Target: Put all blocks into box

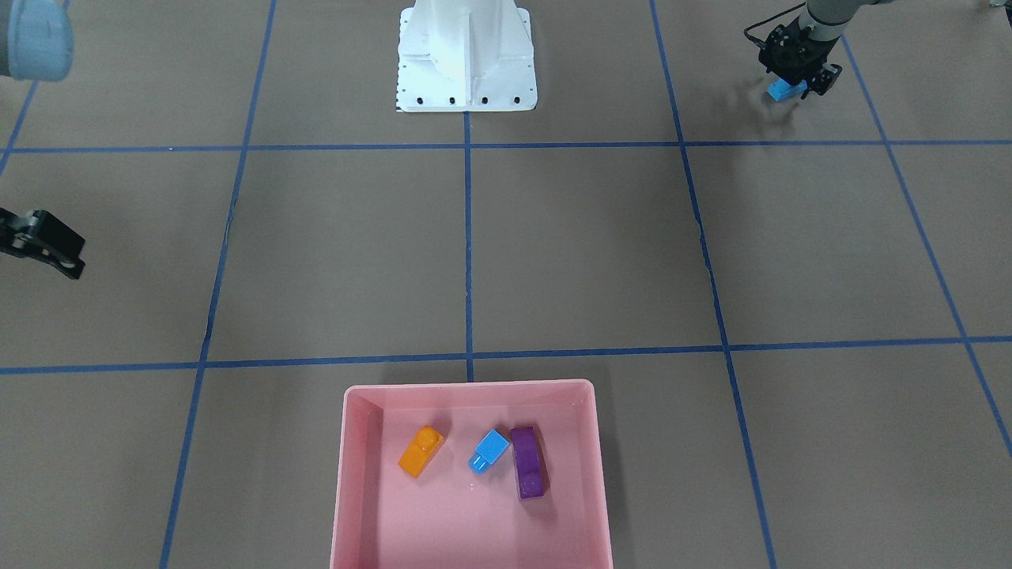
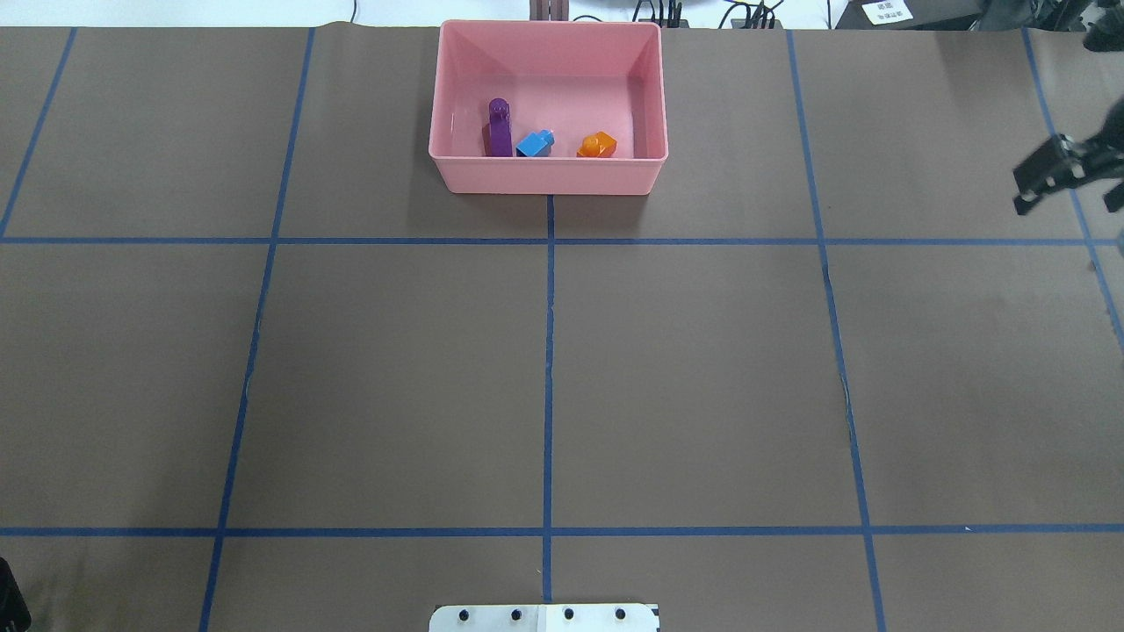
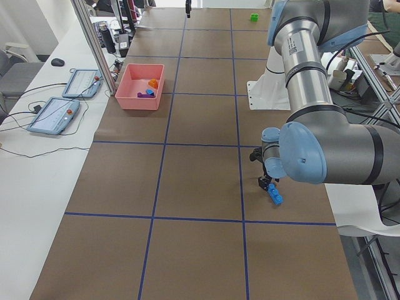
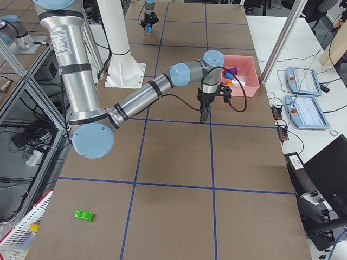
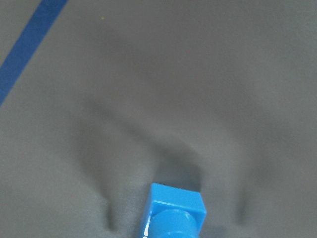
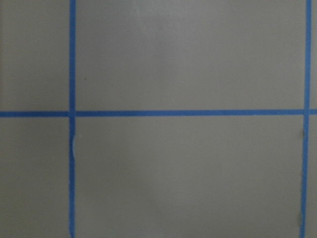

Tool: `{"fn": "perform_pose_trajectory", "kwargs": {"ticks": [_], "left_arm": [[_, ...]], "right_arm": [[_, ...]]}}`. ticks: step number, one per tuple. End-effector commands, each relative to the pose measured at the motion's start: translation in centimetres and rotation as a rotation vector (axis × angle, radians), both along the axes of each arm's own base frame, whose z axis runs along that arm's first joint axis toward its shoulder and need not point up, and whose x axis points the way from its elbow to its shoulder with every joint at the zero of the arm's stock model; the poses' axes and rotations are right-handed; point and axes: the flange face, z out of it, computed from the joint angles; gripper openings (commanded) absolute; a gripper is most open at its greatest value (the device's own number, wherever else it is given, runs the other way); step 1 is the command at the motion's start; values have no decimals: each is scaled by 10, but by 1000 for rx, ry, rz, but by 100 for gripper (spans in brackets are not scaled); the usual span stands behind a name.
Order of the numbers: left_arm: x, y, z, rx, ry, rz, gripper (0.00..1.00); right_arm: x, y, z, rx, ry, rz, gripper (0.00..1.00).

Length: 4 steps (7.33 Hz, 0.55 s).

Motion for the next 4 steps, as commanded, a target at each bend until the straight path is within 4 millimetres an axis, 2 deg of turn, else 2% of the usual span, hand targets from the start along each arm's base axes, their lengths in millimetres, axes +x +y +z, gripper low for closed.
{"fn": "perform_pose_trajectory", "kwargs": {"ticks": [1,2,3,4], "left_arm": [[3,1,-6,-25,24,-24,0],[6,-2,-26,-50,64,-44,0],[4,-5,-66,-141,132,-22,0],[13,-36,-94,-219,223,-76,0]], "right_arm": [[40,60,87,-44,38,-123,98],[50,84,110,-44,38,-124,98],[61,116,145,-31,36,-147,98],[73,139,166,-24,29,-140,98]]}}
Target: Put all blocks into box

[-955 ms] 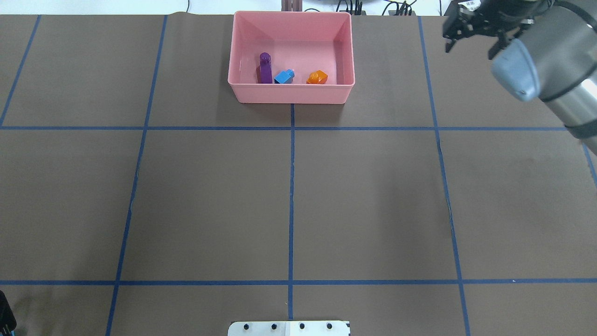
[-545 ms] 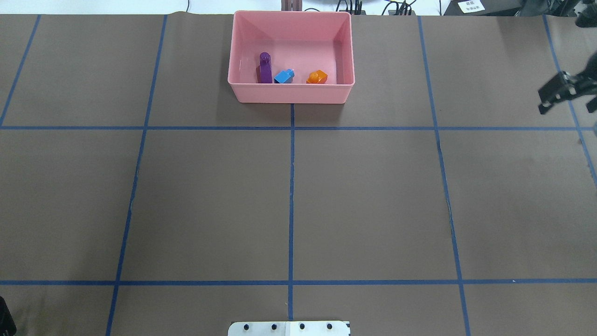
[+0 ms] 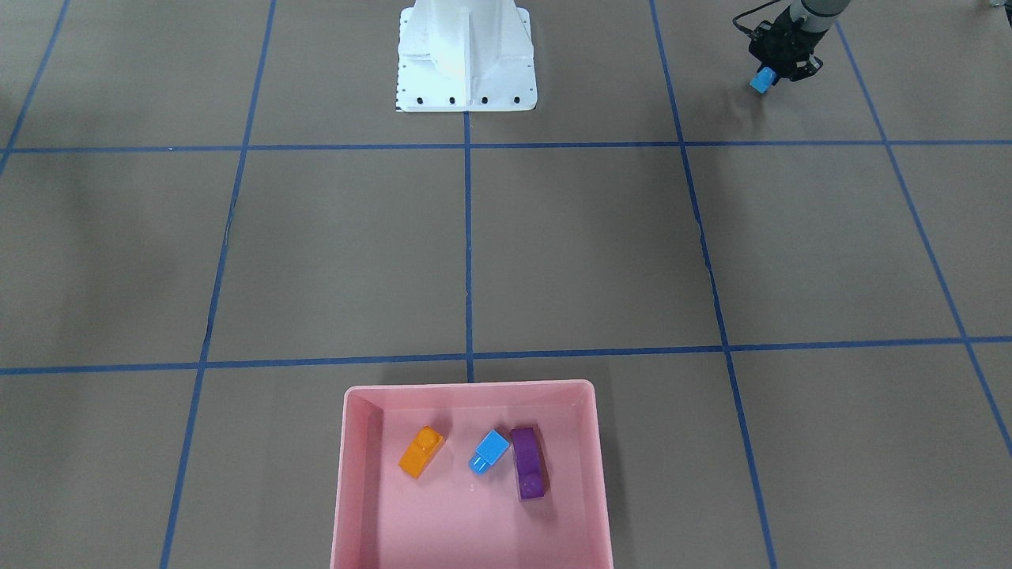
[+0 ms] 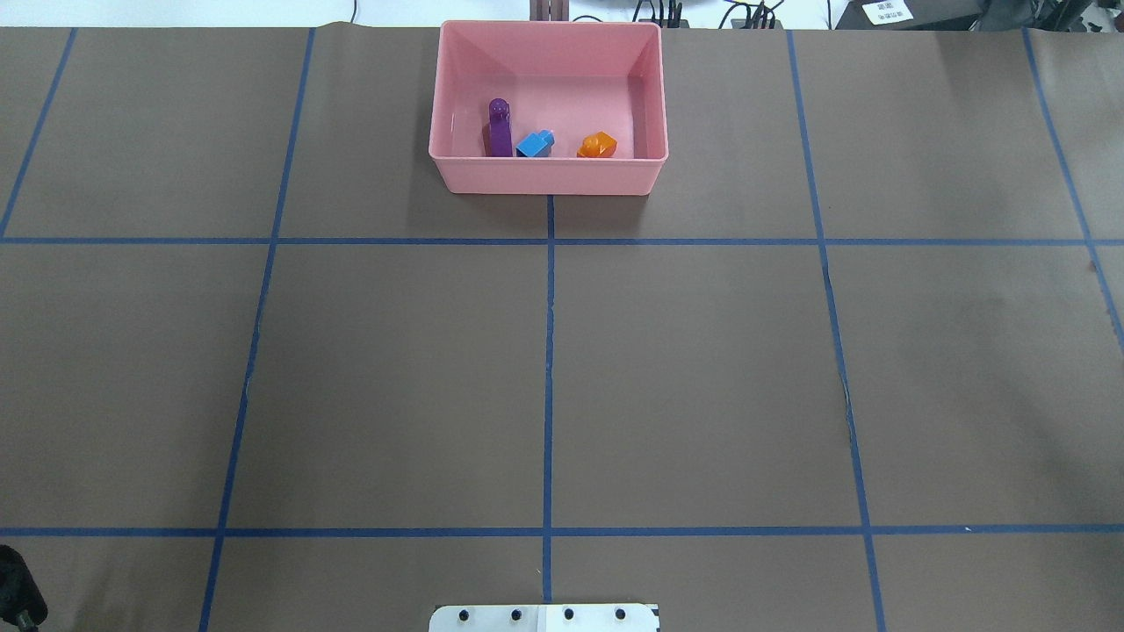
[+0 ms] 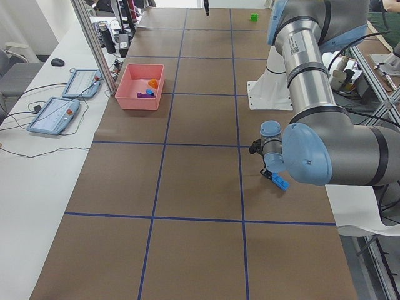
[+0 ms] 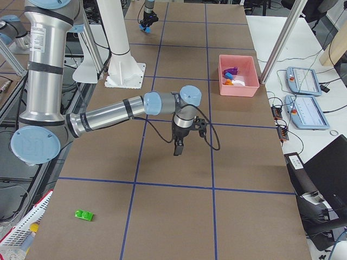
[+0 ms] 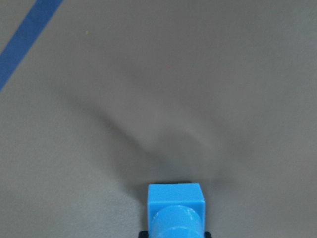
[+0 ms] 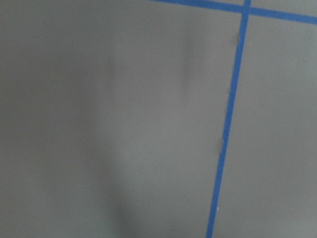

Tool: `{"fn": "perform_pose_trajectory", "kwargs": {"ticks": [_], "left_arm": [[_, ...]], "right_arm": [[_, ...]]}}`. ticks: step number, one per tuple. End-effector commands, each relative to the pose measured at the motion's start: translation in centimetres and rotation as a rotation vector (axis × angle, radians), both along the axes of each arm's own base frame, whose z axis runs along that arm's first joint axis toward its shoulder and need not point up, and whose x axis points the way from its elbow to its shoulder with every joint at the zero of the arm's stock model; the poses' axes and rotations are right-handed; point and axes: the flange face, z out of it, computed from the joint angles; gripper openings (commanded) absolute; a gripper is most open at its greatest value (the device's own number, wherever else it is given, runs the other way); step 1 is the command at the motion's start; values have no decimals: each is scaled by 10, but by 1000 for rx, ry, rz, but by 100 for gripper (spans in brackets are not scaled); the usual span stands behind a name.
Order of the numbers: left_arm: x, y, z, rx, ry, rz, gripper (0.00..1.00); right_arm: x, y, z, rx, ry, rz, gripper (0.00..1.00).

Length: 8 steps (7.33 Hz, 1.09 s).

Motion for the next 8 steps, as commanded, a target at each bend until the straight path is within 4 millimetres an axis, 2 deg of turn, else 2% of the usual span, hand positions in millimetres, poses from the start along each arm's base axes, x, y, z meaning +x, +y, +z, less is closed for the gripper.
{"fn": "perform_pose_trajectory", "kwargs": {"ticks": [1,2,3,4,5,6,7,8], "left_arm": [[27,-81,-77,-104,202,-143,0],[48,-141,-127,-143,234,-217,0],[60,-200,-184,-173,246,-286,0],[72,-239,-230,-173,236,-339,0],[80,-293,-292,-167,245,-409,0],[81,-353,-345,-175,240,-491,0],[82,-417,-380,-173,243,-563,0],[82,-466,-412,-223,242,-651,0]], "right_arm": [[25,64,58,-34,7,-9,98],[36,96,87,-68,14,-44,98],[58,127,118,-59,4,-69,98],[69,147,143,-74,-7,-68,98],[75,170,161,-103,-5,-62,98],[87,195,184,-90,-16,-24,98],[94,227,209,-96,-66,31,98],[101,256,228,-113,-78,63,98]]}}
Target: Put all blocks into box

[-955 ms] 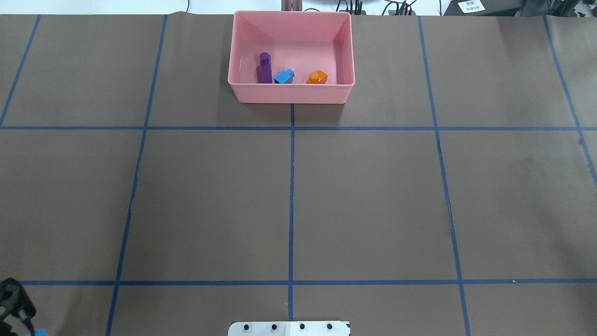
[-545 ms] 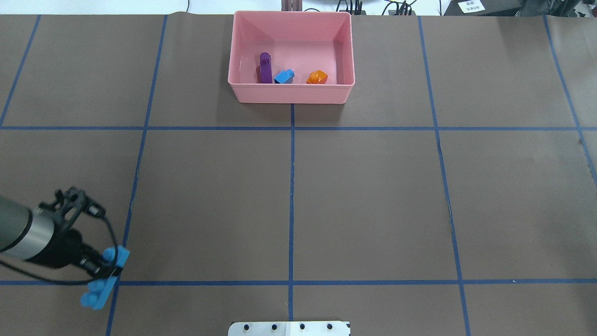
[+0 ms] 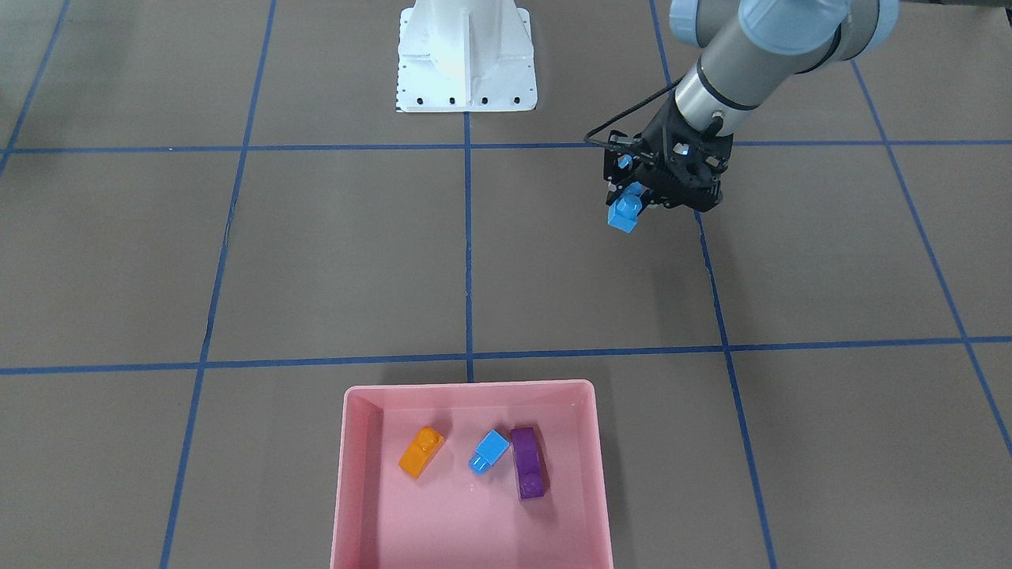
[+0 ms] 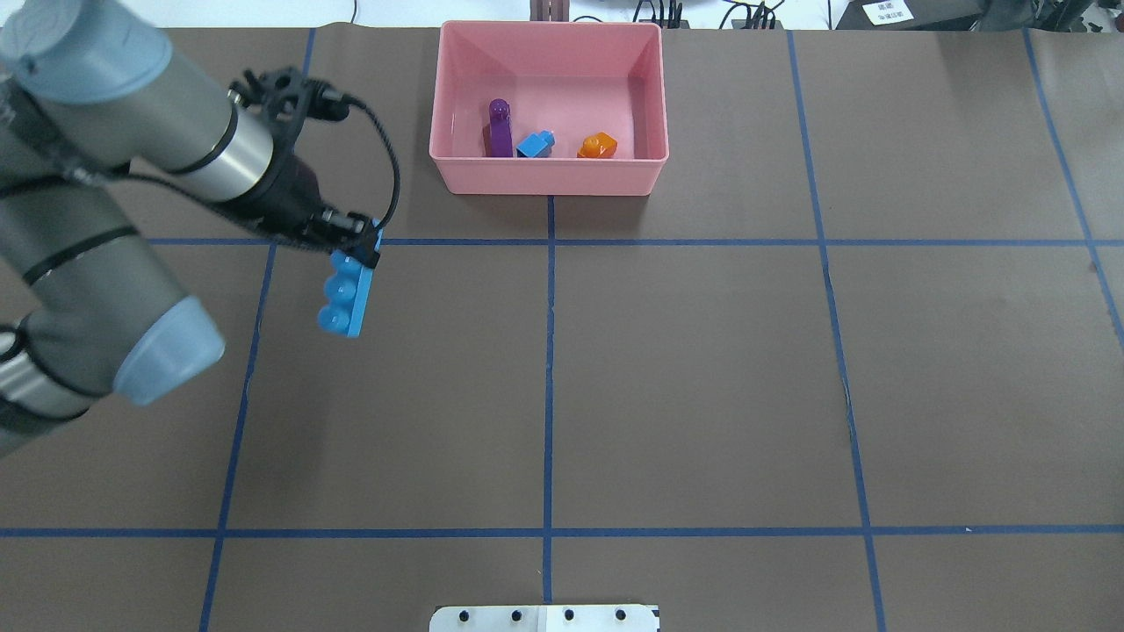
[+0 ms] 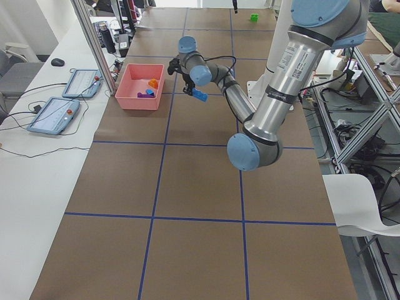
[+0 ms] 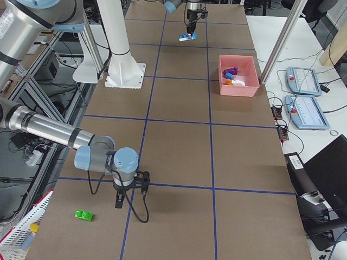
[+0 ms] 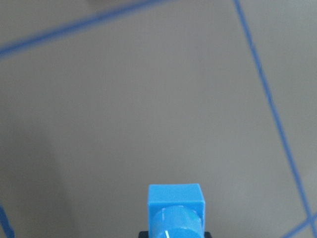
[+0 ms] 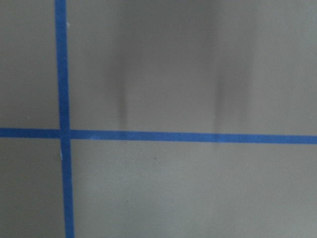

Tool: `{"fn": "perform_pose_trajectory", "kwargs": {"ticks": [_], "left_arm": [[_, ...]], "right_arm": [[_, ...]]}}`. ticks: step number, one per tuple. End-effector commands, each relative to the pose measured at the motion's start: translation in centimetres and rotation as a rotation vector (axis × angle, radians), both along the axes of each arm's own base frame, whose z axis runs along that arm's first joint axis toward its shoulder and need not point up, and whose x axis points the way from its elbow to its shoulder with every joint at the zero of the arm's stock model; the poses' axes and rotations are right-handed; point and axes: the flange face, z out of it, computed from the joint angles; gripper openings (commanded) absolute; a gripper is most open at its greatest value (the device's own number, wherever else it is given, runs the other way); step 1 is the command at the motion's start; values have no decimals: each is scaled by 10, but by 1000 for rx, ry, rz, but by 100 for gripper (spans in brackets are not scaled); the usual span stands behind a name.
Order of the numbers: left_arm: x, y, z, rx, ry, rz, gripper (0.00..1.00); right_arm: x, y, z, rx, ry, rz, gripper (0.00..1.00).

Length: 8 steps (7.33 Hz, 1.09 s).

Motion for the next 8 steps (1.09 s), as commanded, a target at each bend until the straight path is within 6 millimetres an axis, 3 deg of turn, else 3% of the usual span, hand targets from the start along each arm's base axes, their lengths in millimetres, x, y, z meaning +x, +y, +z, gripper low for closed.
{"fn": "perform_pose_trajectory", "kwargs": {"ticks": [1,2,4,5,6,7,8], "left_arm": [[21,-114,-96,-98,5,-137,0],[35,-152,-119,-142,20,-189,0],[62,-223,-101,-123,50,-354,0],[72,-243,-93,-119,39,-407,0],[83,-250,-76,-90,38,-438,0],[99,-250,-77,-64,23,-464,0],[107,-248,-75,-58,16,-469,72]], "right_arm": [[13,71,41,-31,-26,68,98],[17,106,58,-38,-24,93,98],[19,140,81,-63,-19,114,98],[19,151,91,-47,-19,118,98],[19,167,105,-57,-23,119,98],[19,174,113,-50,-23,120,98],[20,174,117,-54,-19,119,98]]}}
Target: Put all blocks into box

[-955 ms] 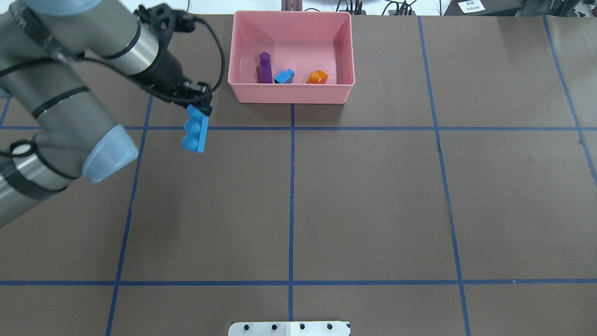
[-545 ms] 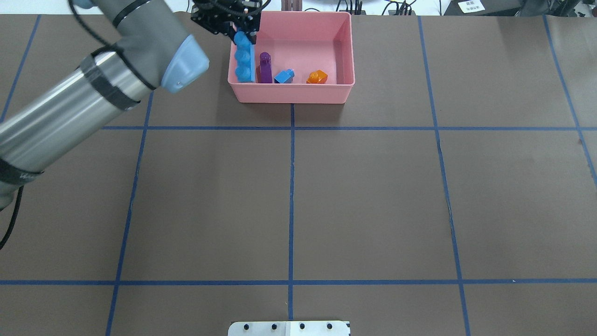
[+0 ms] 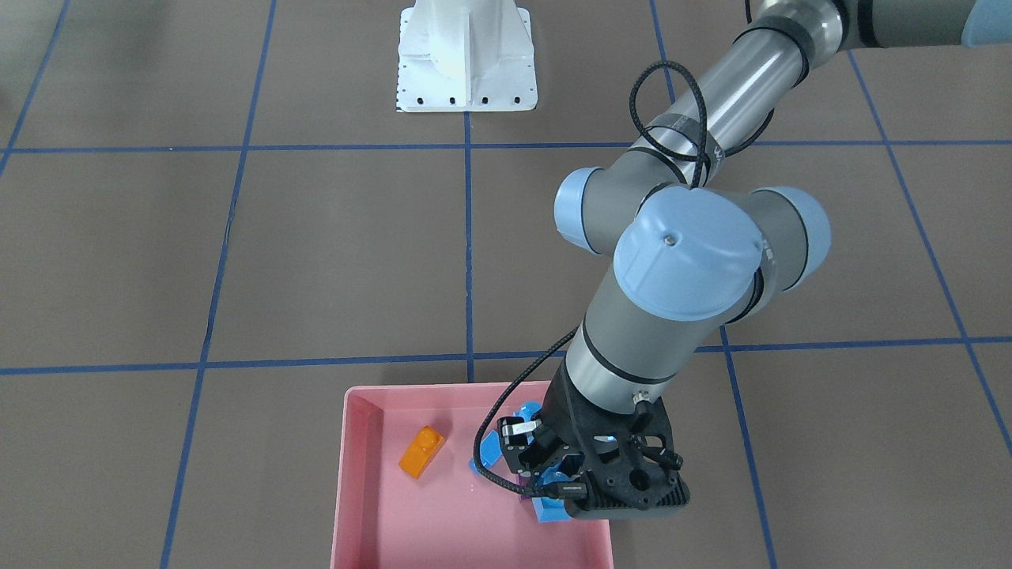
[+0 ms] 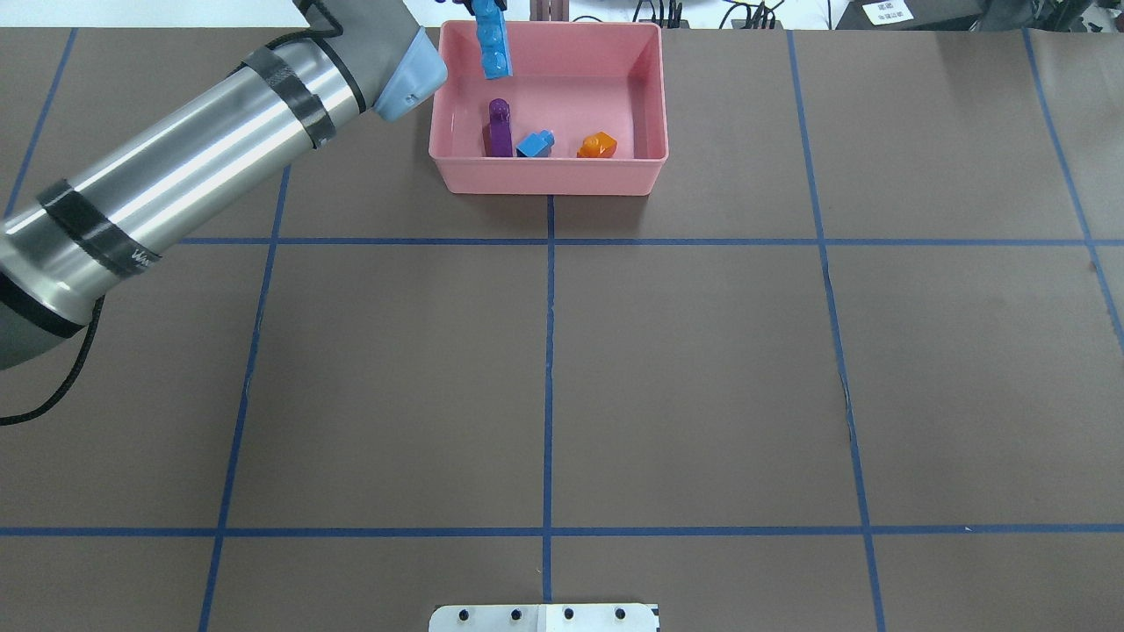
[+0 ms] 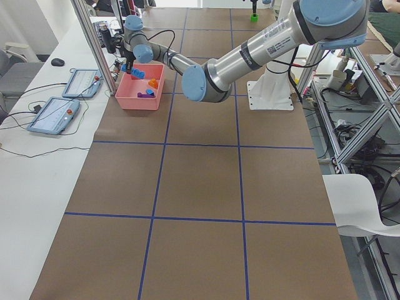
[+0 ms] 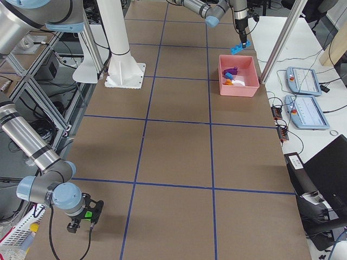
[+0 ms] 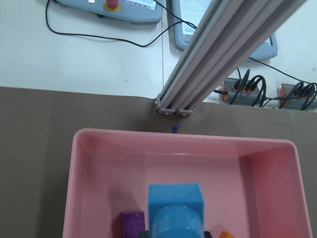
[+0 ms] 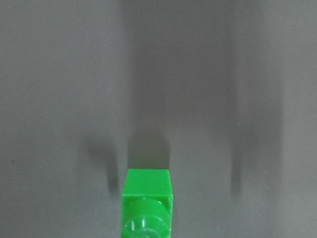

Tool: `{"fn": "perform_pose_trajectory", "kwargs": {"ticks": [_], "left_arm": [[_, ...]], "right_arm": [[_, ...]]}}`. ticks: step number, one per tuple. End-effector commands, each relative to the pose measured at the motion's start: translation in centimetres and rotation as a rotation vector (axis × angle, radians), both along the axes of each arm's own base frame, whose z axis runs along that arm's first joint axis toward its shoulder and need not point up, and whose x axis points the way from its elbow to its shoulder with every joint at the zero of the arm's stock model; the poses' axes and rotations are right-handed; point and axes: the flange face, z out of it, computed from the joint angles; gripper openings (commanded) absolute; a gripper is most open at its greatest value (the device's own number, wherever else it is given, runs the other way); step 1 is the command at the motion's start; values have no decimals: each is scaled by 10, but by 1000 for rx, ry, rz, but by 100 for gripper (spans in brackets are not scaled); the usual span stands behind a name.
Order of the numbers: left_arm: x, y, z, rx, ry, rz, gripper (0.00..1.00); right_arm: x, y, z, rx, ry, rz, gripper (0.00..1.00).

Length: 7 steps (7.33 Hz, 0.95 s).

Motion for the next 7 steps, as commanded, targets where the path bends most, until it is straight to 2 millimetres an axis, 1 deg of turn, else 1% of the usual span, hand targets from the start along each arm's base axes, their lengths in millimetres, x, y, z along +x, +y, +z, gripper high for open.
{"fn": "perform_pose_trajectory", "kwargs": {"ticks": [1,2,3,4,5,6,7], "left_arm": [[14,-3,6,31,-24,-46,100],[16,-7,11,36,-23,-49,100],[17,-8,12,39,-23,-53,100],[17,-8,6,44,-17,-54,100],[12,-7,-3,48,-1,-62,100],[8,-3,-16,48,24,-72,100],[4,1,-26,59,35,-71,100]], "right_arm": [[0,2,6,-15,0,26,95],[-1,-9,7,-23,4,60,83],[-1,-9,7,-24,3,61,60],[-1,-10,6,-23,2,62,1],[-3,-11,4,-24,-30,69,0],[-6,-19,-4,-35,-62,104,0],[-8,-38,-15,-20,-88,147,0]]}}
